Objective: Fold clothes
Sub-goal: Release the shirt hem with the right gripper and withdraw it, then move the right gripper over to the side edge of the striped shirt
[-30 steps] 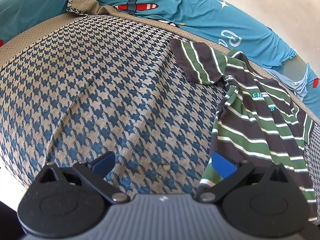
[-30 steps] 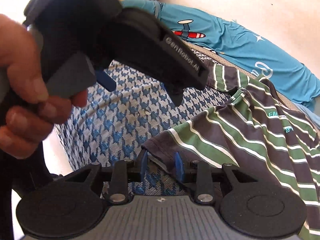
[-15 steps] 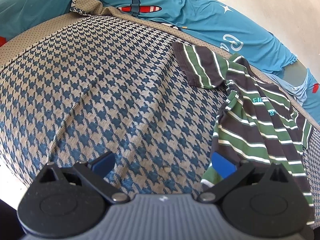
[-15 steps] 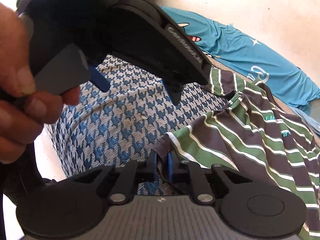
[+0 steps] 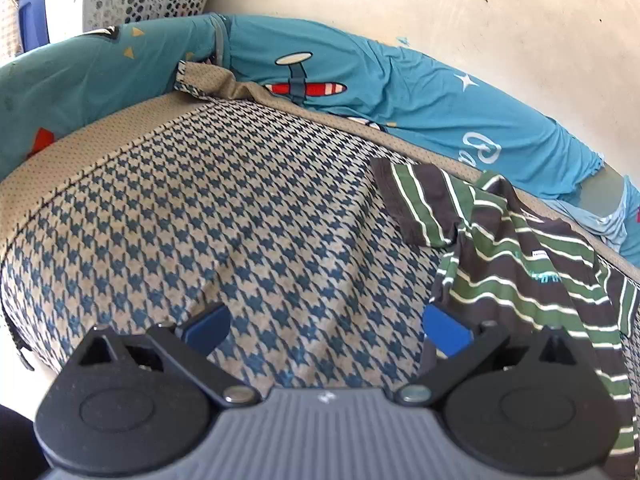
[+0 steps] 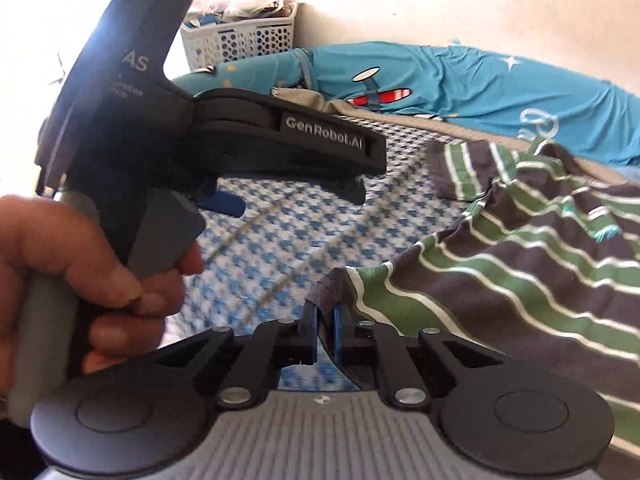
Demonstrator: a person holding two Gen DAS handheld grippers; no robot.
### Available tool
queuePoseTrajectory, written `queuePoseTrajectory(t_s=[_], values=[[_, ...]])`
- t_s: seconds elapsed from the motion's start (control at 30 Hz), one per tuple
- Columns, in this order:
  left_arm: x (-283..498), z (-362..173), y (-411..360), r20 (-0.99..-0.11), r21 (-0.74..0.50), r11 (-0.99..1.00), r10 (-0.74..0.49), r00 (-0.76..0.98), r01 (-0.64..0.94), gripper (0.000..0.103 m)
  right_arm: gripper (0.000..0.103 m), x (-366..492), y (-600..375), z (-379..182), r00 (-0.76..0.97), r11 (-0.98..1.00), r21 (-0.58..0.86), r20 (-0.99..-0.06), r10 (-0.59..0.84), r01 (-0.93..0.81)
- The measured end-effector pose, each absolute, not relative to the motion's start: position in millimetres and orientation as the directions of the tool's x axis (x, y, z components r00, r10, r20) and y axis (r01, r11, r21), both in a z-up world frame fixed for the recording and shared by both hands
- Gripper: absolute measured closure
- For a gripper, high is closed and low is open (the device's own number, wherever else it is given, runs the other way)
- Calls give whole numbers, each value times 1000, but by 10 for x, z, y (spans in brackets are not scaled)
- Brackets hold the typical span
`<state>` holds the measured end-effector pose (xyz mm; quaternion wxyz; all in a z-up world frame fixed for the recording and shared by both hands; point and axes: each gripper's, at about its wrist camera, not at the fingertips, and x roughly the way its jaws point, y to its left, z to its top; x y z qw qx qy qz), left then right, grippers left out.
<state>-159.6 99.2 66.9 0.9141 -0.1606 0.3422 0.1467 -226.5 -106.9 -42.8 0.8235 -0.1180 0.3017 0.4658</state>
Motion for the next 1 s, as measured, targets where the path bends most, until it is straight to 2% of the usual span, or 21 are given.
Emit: queuePoseTrajectory(t_s=[0.17,0.3,0.43,0.57,0.77,1.0], values=[[-1611,723,1036,-652,-173,899,201,731,-402,0,94,-2294,-1019,-412,294,483,189,-591,751,-855],[-1588,709,997,-655,-145,910,206,727,-389,0,94,-2297,-973,-481,277,468,176,-611,741,-866],[-1559,665,919,-669,-134,927,176,722,-351,0,85,-2330,-974,-532,276,469,158,-632,724,-869],[-1525,609,829,-683,-131,941,142,717,-311,0,84,-2345,-1059,-535,267,473,175,-637,723,-864],[-1495,547,693,-695,-128,955,106,712,-267,0,84,-2360,-1354,-567,336,567,169,-658,674,-806],[-1432,442,444,-723,-121,976,39,689,-182,0,75,-2375,-1699,-604,409,668,159,-682,607,-726]])
